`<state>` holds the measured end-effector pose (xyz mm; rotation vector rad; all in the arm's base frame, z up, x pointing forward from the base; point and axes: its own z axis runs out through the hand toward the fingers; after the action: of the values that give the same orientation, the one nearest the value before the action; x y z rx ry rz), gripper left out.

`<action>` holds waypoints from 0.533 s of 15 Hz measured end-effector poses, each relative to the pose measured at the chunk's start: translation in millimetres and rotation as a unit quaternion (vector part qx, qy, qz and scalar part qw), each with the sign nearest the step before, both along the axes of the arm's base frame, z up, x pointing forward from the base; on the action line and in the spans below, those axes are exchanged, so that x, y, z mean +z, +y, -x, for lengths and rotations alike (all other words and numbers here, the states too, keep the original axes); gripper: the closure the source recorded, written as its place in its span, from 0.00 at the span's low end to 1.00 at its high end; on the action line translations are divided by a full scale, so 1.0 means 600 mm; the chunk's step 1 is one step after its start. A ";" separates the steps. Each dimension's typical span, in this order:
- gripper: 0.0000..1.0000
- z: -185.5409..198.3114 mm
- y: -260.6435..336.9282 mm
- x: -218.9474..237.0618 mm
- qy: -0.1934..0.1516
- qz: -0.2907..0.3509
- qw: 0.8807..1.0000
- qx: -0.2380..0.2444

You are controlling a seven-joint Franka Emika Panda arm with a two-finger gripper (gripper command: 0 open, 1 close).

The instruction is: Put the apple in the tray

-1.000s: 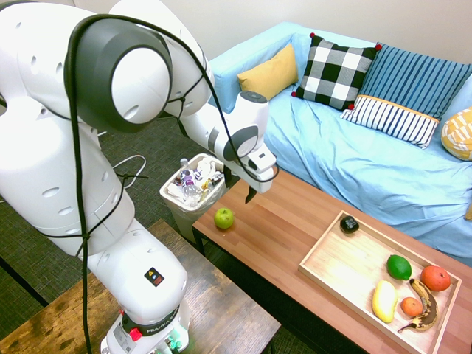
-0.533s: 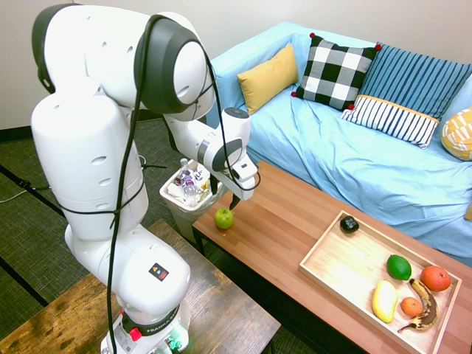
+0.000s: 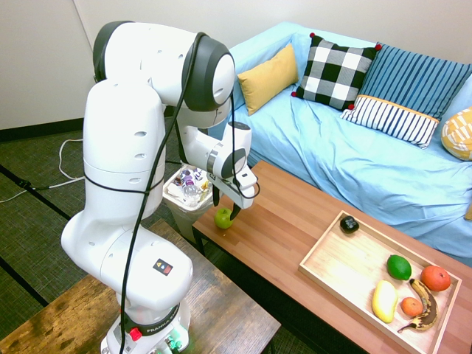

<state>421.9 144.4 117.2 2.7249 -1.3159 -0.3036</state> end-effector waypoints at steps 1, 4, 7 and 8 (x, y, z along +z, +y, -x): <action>0.00 -0.002 0.000 -0.011 0.004 0.003 1.000 0.000; 1.00 -0.005 0.001 -0.034 0.012 0.007 1.000 0.000; 1.00 0.000 0.000 -0.052 0.023 0.009 1.000 -0.003; 1.00 0.002 0.000 -0.055 0.025 0.009 1.000 -0.003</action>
<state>420.8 144.6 84.1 2.6813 -1.3080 -0.3554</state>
